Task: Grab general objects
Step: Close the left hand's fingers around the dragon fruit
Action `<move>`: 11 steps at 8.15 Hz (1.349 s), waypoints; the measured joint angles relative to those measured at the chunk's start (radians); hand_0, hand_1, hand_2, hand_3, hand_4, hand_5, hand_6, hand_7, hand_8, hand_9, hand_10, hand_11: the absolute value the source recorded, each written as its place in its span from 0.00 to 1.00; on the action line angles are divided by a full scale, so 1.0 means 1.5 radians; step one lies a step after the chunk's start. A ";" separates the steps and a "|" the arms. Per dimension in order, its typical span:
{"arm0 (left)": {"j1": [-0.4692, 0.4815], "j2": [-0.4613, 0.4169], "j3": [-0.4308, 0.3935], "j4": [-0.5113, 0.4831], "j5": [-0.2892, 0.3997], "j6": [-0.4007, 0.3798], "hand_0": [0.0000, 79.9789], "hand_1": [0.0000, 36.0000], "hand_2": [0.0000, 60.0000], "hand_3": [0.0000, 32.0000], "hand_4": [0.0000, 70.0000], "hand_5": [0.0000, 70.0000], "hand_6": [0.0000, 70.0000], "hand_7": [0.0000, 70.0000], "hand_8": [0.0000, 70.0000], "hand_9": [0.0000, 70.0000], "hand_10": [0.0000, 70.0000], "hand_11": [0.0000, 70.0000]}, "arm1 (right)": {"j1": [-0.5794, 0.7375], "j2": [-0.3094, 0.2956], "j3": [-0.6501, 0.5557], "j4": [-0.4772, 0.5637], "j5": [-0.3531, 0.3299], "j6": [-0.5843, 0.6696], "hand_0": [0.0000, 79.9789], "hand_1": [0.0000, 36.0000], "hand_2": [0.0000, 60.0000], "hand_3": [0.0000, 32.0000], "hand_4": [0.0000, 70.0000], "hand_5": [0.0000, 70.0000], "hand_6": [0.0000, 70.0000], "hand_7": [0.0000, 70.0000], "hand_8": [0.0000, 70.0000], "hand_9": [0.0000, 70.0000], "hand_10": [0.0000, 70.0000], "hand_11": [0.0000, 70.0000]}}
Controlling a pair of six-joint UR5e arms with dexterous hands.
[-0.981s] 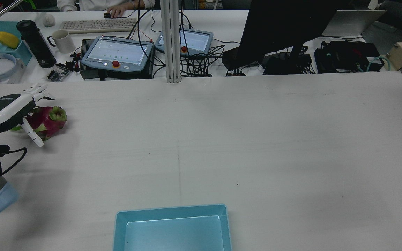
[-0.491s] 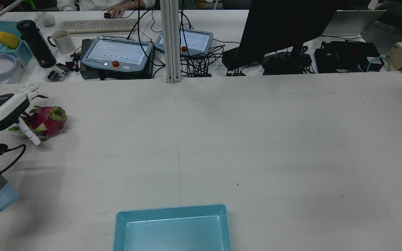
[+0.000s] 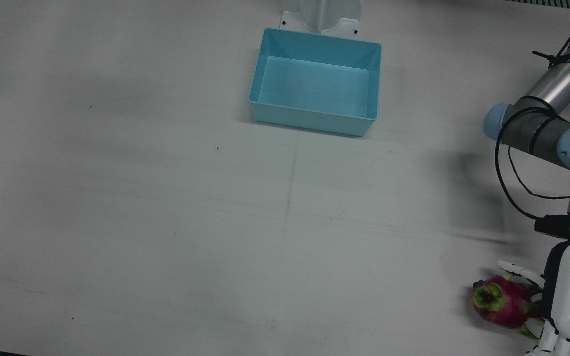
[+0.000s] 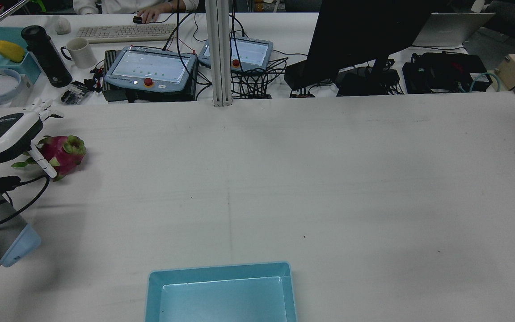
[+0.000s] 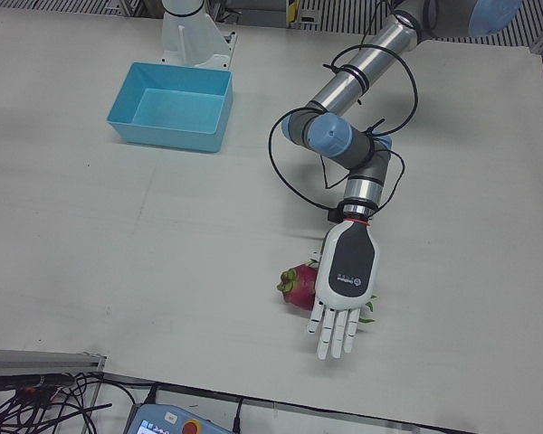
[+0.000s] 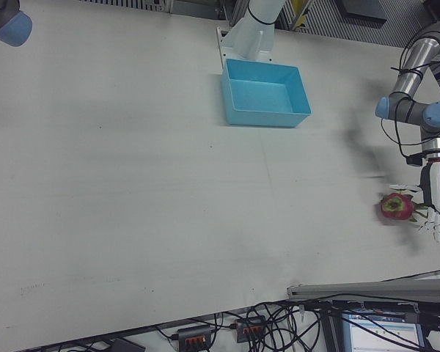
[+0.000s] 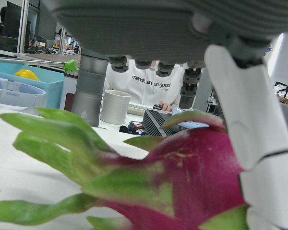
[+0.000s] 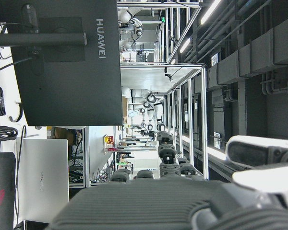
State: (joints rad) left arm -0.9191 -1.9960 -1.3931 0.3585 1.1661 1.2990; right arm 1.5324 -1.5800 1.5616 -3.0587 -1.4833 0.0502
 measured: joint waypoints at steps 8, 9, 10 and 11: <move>0.002 -0.021 -0.003 0.081 0.016 -0.044 0.75 0.78 0.23 0.00 0.01 0.42 0.00 0.12 0.00 0.00 0.05 0.12 | 0.000 0.000 0.000 0.000 0.000 -0.001 0.00 0.00 0.00 0.00 0.00 0.00 0.00 0.00 0.00 0.00 0.00 0.00; 0.002 -0.021 -0.002 0.082 0.022 -0.054 0.75 0.79 0.24 0.00 0.02 0.45 0.00 0.12 0.00 0.00 0.05 0.12 | 0.000 0.000 0.000 0.000 0.000 0.000 0.00 0.00 0.00 0.00 0.00 0.00 0.00 0.00 0.00 0.00 0.00 0.00; 0.002 -0.019 0.000 0.079 0.023 -0.058 0.75 0.79 0.24 0.00 0.02 0.46 0.00 0.13 0.00 0.01 0.06 0.13 | 0.000 0.000 0.000 0.000 0.000 0.000 0.00 0.00 0.00 0.00 0.00 0.00 0.00 0.00 0.00 0.00 0.00 0.00; 0.003 -0.018 0.002 0.073 0.023 -0.059 0.75 0.78 0.25 0.00 0.02 0.45 0.00 0.13 0.00 0.01 0.06 0.13 | 0.000 0.000 0.000 0.000 0.000 0.000 0.00 0.00 0.00 0.00 0.00 0.00 0.00 0.00 0.00 0.00 0.00 0.00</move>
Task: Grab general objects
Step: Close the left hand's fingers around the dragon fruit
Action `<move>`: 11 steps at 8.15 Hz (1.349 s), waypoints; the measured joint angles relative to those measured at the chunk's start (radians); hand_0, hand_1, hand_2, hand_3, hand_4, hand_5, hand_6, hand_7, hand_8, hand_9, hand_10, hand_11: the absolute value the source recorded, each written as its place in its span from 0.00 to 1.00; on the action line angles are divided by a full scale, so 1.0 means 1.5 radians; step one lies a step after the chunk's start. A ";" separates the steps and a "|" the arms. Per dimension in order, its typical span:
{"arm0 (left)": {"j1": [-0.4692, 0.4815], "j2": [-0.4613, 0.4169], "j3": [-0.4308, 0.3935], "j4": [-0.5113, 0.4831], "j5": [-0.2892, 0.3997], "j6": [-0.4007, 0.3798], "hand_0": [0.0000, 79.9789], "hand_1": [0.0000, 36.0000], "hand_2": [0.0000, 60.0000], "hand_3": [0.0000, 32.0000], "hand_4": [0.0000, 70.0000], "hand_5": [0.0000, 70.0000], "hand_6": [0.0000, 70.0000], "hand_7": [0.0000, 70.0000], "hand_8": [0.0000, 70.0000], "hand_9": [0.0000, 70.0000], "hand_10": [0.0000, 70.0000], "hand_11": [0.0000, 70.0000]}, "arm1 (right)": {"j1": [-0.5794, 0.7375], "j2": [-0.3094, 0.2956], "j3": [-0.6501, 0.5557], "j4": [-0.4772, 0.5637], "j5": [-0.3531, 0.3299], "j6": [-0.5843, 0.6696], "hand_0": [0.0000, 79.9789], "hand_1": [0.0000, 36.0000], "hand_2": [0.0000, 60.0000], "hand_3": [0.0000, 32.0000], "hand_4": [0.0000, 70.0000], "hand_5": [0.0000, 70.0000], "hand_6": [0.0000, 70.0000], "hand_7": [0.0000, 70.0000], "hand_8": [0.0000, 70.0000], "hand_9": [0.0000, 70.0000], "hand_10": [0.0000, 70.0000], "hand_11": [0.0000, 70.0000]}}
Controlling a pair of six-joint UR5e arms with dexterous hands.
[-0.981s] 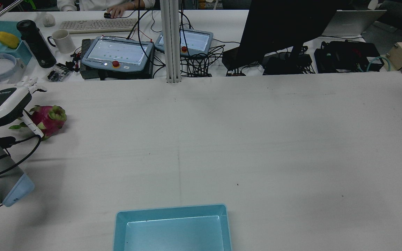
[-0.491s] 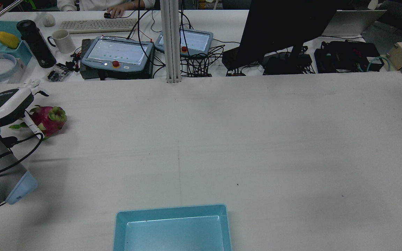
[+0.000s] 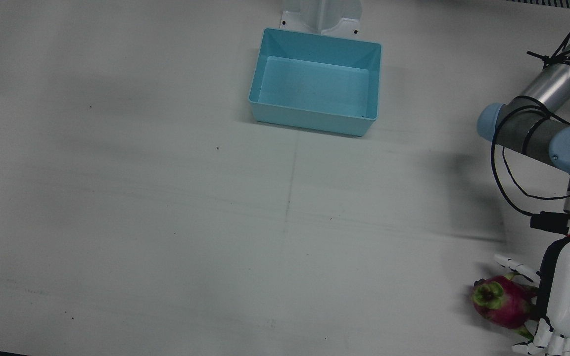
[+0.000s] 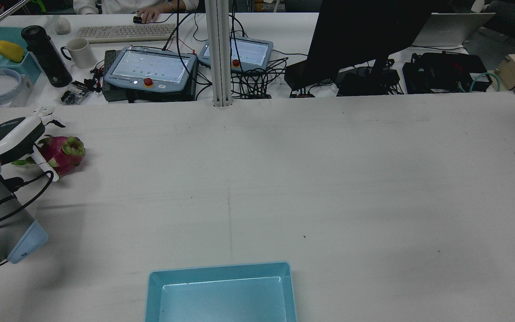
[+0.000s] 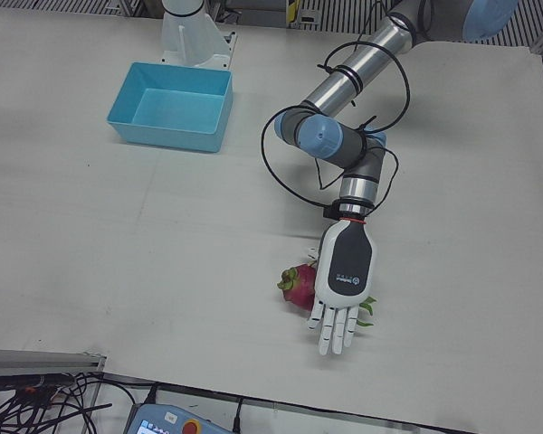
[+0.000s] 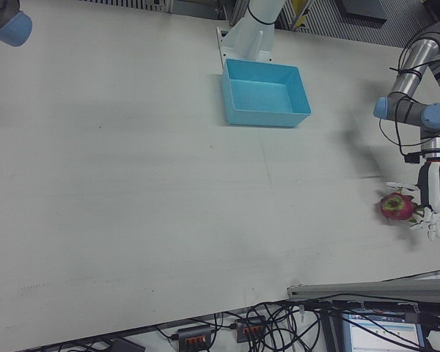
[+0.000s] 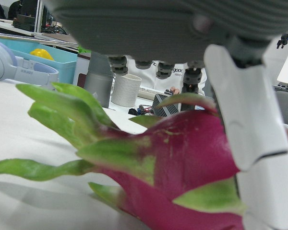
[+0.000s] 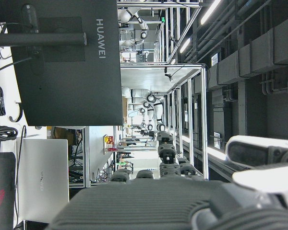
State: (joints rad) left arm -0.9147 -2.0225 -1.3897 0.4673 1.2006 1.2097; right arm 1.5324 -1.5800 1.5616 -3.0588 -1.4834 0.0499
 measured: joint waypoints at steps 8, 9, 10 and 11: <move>0.054 -0.003 -0.009 0.035 -0.052 -0.004 0.66 0.93 1.00 0.00 0.10 0.65 0.14 0.24 0.01 0.03 0.16 0.28 | 0.000 0.000 0.000 0.000 0.000 -0.001 0.00 0.00 0.00 0.00 0.00 0.00 0.00 0.00 0.00 0.00 0.00 0.00; 0.053 -0.003 -0.010 0.045 -0.071 -0.002 0.64 0.93 1.00 0.00 0.13 0.70 0.20 0.29 0.07 0.12 0.22 0.35 | 0.000 0.000 0.000 0.000 0.000 -0.001 0.00 0.00 0.00 0.00 0.00 0.00 0.00 0.00 0.00 0.00 0.00 0.00; 0.052 -0.003 -0.010 0.051 -0.083 -0.001 0.59 0.69 1.00 0.00 0.20 0.74 0.30 0.34 0.18 0.26 0.30 0.46 | 0.000 0.000 0.000 0.000 0.000 -0.001 0.00 0.00 0.00 0.00 0.00 0.00 0.00 0.00 0.00 0.00 0.00 0.00; 0.052 -0.003 -0.010 0.054 -0.089 -0.001 0.56 0.64 1.00 0.00 0.24 0.83 0.32 0.34 0.20 0.28 0.30 0.46 | 0.000 0.000 0.000 0.000 0.000 -0.001 0.00 0.00 0.00 0.00 0.00 0.00 0.00 0.00 0.00 0.00 0.00 0.00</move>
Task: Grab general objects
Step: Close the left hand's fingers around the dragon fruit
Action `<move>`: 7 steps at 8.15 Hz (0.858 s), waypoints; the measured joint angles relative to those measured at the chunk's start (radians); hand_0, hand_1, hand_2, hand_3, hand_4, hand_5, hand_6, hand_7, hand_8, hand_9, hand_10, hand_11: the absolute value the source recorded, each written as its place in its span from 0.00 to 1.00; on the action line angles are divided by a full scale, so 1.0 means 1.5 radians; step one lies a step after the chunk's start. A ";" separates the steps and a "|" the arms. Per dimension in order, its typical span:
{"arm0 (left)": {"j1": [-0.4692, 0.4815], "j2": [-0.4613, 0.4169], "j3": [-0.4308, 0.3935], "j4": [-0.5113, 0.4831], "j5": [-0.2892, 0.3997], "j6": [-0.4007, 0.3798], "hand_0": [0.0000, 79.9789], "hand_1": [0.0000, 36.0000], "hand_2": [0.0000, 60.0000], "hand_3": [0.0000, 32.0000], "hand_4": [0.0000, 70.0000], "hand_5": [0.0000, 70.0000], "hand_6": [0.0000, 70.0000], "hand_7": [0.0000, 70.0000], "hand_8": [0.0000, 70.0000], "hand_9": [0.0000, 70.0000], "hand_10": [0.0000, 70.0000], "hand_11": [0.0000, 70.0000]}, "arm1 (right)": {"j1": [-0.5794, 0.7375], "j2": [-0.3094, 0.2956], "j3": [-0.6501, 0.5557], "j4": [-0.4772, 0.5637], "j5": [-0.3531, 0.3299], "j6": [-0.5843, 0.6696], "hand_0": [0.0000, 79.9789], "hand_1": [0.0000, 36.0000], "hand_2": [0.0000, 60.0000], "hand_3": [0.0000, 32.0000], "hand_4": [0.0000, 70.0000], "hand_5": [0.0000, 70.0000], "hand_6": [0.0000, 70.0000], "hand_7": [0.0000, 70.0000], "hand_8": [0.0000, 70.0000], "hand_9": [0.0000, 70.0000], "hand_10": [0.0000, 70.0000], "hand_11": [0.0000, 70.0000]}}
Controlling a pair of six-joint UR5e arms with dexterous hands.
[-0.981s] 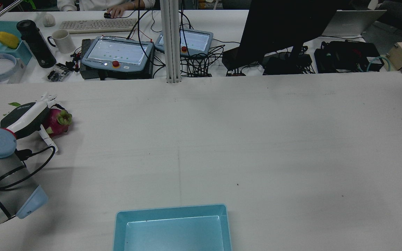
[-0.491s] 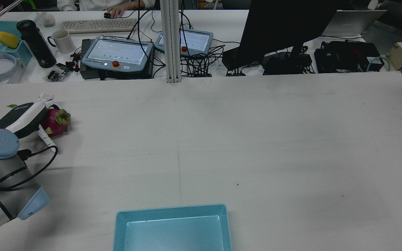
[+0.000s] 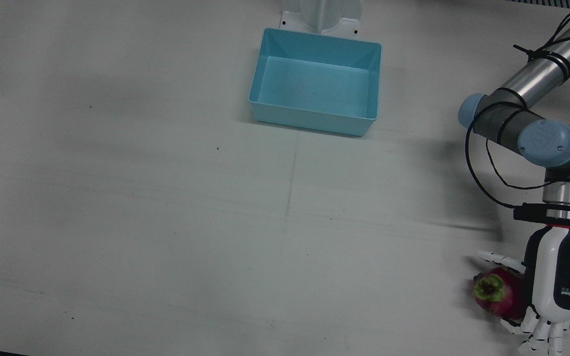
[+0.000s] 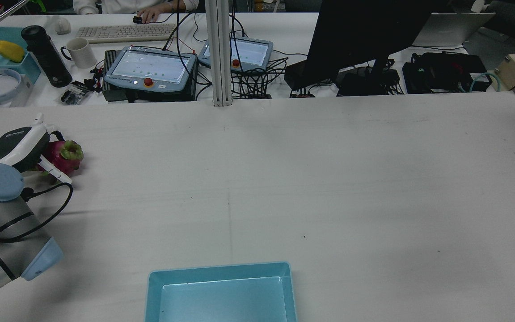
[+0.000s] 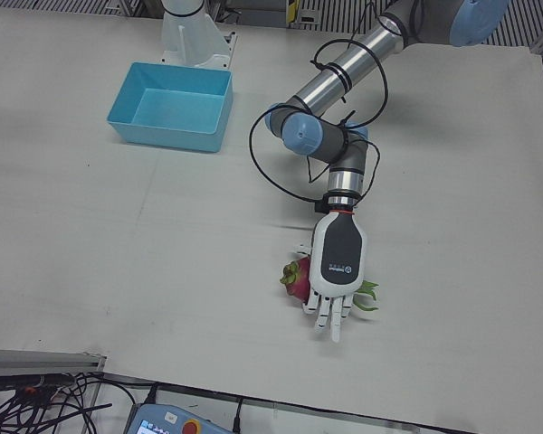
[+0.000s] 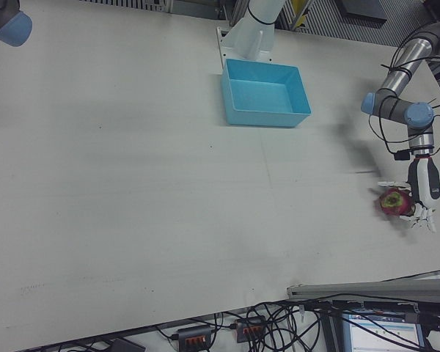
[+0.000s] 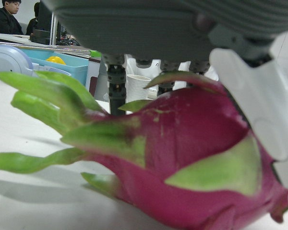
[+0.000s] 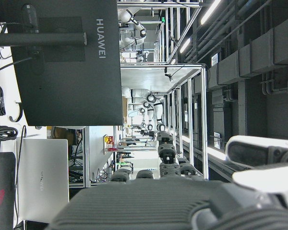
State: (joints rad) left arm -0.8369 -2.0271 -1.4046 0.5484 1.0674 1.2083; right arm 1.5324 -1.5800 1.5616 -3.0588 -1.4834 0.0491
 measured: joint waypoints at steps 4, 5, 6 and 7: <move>0.003 0.002 0.002 0.006 -0.022 0.002 0.58 0.67 1.00 0.00 0.18 0.66 0.19 0.16 0.02 0.01 0.12 0.20 | 0.000 0.000 0.000 0.000 0.000 0.000 0.00 0.00 0.00 0.00 0.00 0.00 0.00 0.00 0.00 0.00 0.00 0.00; 0.005 0.002 0.003 0.006 -0.029 0.002 0.58 0.89 1.00 0.00 0.17 0.68 0.21 0.21 0.05 0.05 0.17 0.27 | 0.000 0.000 0.000 0.000 0.000 0.000 0.00 0.00 0.00 0.00 0.00 0.00 0.00 0.00 0.00 0.00 0.00 0.00; 0.006 0.003 0.004 0.006 -0.032 0.003 0.64 1.00 1.00 0.00 0.14 0.64 0.19 0.23 0.06 0.05 0.20 0.33 | 0.000 0.000 0.000 0.000 0.000 0.000 0.00 0.00 0.00 0.00 0.00 0.00 0.00 0.00 0.00 0.00 0.00 0.00; 0.008 0.004 0.004 0.006 -0.039 0.009 0.67 1.00 1.00 0.00 0.14 0.63 0.20 0.24 0.07 0.07 0.23 0.38 | 0.000 0.000 0.000 0.000 0.000 0.000 0.00 0.00 0.00 0.00 0.00 0.00 0.00 0.00 0.00 0.00 0.00 0.00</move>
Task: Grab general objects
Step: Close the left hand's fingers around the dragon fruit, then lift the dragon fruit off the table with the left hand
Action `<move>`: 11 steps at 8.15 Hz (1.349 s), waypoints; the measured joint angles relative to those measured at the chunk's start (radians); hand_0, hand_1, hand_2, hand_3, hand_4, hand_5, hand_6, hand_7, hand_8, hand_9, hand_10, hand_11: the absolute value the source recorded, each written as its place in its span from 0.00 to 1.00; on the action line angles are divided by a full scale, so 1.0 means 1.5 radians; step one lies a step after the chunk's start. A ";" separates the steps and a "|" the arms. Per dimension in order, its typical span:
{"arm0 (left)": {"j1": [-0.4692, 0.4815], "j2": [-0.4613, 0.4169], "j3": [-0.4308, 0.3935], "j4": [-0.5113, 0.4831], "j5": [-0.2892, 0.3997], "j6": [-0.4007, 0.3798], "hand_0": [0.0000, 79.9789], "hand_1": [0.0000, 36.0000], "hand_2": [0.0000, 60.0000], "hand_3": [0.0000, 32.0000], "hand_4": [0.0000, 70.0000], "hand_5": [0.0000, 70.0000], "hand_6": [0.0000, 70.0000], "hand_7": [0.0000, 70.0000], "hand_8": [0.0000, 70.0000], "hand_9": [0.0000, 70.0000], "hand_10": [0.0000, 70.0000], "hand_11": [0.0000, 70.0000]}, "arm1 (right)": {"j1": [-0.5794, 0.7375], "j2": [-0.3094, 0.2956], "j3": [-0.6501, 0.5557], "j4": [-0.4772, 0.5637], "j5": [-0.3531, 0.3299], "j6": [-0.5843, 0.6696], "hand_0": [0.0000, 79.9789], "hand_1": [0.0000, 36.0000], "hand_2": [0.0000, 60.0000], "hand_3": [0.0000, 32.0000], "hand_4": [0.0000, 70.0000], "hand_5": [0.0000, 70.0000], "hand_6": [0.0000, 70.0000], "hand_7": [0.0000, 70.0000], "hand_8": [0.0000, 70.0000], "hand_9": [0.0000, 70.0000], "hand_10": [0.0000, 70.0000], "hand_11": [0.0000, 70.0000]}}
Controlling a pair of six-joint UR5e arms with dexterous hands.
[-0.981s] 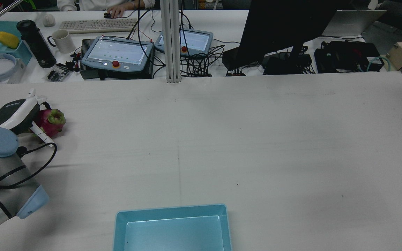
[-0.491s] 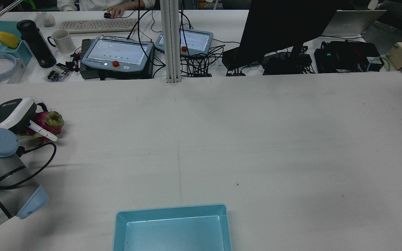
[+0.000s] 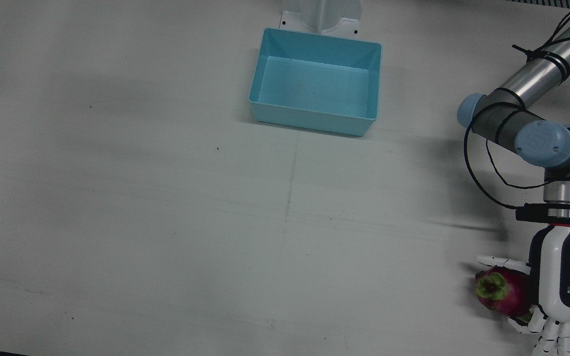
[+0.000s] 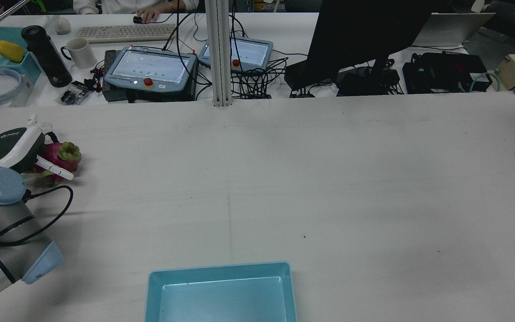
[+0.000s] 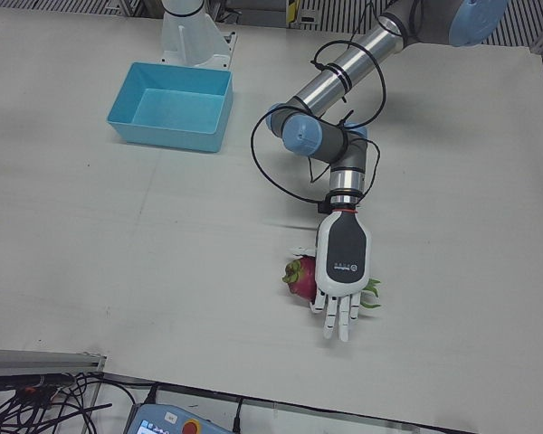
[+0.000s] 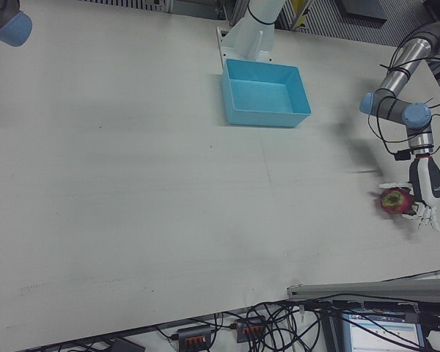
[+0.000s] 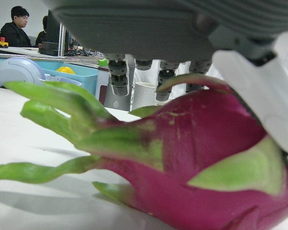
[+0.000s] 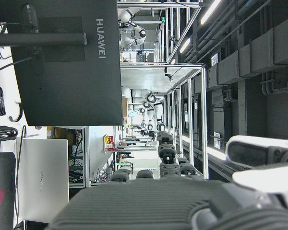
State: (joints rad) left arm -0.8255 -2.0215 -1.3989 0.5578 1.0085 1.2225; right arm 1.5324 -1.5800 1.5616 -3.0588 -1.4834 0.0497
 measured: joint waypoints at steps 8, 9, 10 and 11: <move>0.017 0.000 0.002 -0.010 -0.027 0.063 0.29 0.40 1.00 0.00 0.35 1.00 0.66 0.92 0.58 0.74 1.00 1.00 | 0.000 0.000 0.000 0.000 0.000 0.000 0.00 0.00 0.00 0.00 0.00 0.00 0.00 0.00 0.00 0.00 0.00 0.00; 0.016 0.001 0.003 -0.017 -0.029 0.064 0.29 0.44 1.00 0.00 0.33 1.00 0.62 0.88 0.55 0.70 1.00 1.00 | 0.000 0.000 0.000 0.000 0.000 0.000 0.00 0.00 0.00 0.00 0.00 0.00 0.00 0.00 0.00 0.00 0.00 0.00; 0.013 0.002 -0.003 -0.021 -0.032 0.064 0.32 0.48 1.00 0.00 0.32 1.00 0.60 0.85 0.53 0.68 0.98 1.00 | 0.000 0.000 0.000 0.000 0.000 0.000 0.00 0.00 0.00 0.00 0.00 0.00 0.00 0.00 0.00 0.00 0.00 0.00; 0.010 0.003 -0.028 -0.015 -0.039 0.060 0.34 0.48 1.00 0.00 0.32 1.00 0.59 0.83 0.52 0.68 0.96 1.00 | 0.000 0.000 0.000 0.000 0.000 0.000 0.00 0.00 0.00 0.00 0.00 0.00 0.00 0.00 0.00 0.00 0.00 0.00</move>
State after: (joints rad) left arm -0.8102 -2.0175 -1.4410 0.5358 0.9498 1.3129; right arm 1.5324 -1.5800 1.5616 -3.0588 -1.4833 0.0491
